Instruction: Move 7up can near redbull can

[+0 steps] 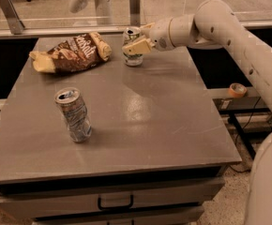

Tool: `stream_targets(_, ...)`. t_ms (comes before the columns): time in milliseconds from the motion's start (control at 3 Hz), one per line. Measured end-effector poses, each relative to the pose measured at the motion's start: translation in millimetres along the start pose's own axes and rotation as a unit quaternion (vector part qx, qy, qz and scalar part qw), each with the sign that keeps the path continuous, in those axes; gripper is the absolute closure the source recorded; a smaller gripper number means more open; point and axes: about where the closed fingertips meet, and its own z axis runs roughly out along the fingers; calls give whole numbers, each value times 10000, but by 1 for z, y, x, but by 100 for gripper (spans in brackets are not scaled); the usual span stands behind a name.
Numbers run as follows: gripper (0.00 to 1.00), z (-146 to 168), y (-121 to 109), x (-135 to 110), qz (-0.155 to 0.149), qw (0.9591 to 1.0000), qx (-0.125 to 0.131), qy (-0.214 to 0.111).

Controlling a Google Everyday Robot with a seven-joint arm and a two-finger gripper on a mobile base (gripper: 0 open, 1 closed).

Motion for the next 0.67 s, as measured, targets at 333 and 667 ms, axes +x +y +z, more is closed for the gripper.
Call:
stream_targets(333,65,2,2,0,3,10000,-21,-4)
stream_targets(667,88,5,4,-6,45,9999,-69,-93)
